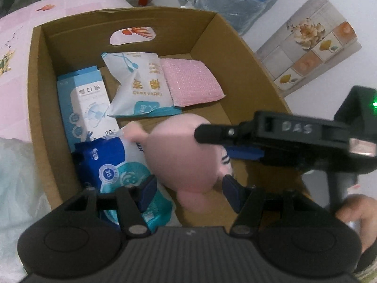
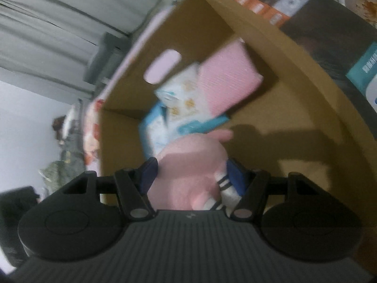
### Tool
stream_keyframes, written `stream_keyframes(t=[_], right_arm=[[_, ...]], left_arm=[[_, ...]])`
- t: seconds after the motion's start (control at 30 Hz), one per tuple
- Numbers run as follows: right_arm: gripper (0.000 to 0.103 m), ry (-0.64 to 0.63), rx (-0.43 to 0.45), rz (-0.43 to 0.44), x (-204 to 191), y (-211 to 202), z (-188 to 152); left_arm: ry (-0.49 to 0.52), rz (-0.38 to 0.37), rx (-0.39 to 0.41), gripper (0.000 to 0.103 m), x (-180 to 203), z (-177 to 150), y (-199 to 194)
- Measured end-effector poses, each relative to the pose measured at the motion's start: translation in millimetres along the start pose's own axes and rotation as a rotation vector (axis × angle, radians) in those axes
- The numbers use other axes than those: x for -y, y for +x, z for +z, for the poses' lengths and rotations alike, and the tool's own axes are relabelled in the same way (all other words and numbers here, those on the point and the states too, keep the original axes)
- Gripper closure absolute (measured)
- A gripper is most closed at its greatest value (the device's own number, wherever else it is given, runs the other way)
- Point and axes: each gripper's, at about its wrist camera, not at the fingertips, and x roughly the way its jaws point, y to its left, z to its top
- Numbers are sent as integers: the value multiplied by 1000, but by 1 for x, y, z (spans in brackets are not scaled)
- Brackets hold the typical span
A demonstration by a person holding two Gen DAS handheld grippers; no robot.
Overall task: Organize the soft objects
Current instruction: 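Carry the pink plush toy into the cardboard box and release it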
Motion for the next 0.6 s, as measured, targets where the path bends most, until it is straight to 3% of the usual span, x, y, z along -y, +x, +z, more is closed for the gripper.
stream_keyframes(t=[0.33, 0.6], right_arm=[[38, 51, 30, 22, 6, -11, 1], [36, -22, 99, 74, -22, -38, -4]], left_arm=[[13, 9, 137, 34, -2, 4, -62], [-11, 62, 304, 23, -26, -31, -128]])
